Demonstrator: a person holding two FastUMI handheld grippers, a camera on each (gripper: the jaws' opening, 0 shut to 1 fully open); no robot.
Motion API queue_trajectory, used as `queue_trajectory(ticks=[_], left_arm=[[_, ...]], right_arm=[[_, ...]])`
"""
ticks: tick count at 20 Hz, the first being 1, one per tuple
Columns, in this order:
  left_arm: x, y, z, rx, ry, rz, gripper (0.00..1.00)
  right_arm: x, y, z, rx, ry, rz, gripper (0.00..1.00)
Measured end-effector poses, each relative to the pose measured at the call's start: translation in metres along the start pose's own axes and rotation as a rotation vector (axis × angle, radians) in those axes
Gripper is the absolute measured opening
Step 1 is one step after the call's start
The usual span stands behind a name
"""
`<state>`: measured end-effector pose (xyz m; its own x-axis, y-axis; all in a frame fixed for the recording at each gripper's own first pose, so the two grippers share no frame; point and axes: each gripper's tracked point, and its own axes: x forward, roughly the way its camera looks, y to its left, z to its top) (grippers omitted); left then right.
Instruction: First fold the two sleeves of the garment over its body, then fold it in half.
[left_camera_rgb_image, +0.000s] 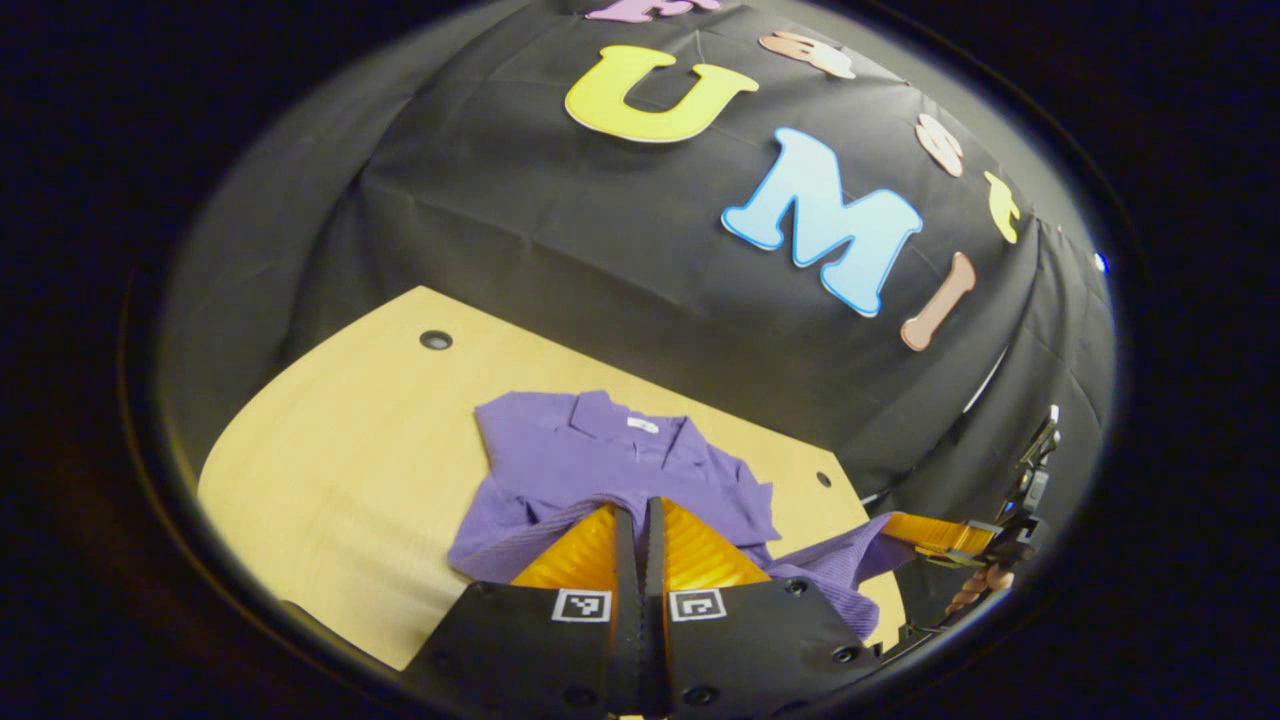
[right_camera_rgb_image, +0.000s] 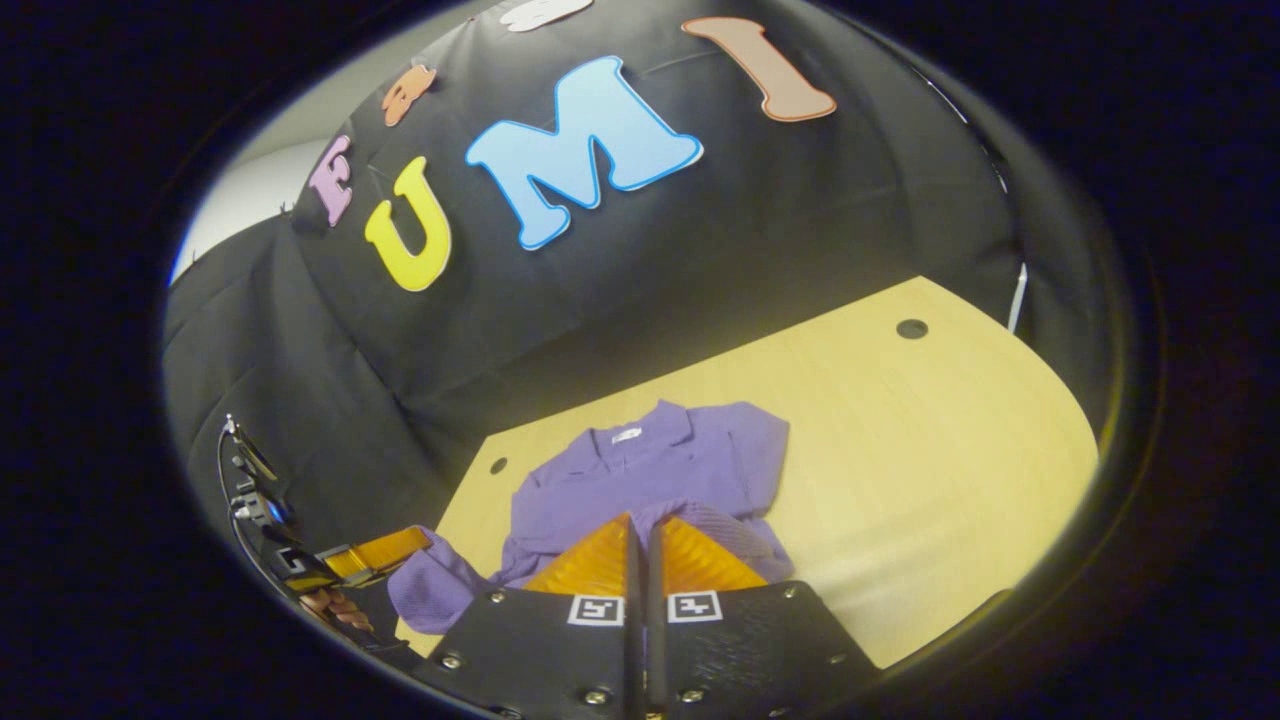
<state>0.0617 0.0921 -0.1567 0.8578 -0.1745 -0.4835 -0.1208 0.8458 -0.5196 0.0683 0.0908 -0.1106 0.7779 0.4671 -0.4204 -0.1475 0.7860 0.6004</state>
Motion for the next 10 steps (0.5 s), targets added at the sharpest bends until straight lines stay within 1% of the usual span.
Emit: queue_trajectory(ticks=[1,2,3,6,10], left_arm=[[0.01,0.001,0.012,-0.012,-0.021,0.006,0.07],[0.022,0.002,0.026,-0.017,-0.046,0.013,0.07],[0.037,0.005,0.04,-0.016,-0.079,0.025,0.07],[0.071,0.013,0.061,0.012,-0.089,0.065,0.07],[0.121,0.027,0.085,0.067,-0.105,0.11,0.07]], right_arm=[[0.01,0.0,0.009,-0.002,-0.002,0.013,0.05],[0.02,0.0,0.017,-0.005,-0.003,0.023,0.01],[0.032,0.0,0.025,-0.011,-0.006,0.032,0.01],[0.066,-0.002,0.049,-0.026,-0.014,0.052,0.01],[0.114,-0.014,0.08,-0.069,-0.032,0.033,0.01]])
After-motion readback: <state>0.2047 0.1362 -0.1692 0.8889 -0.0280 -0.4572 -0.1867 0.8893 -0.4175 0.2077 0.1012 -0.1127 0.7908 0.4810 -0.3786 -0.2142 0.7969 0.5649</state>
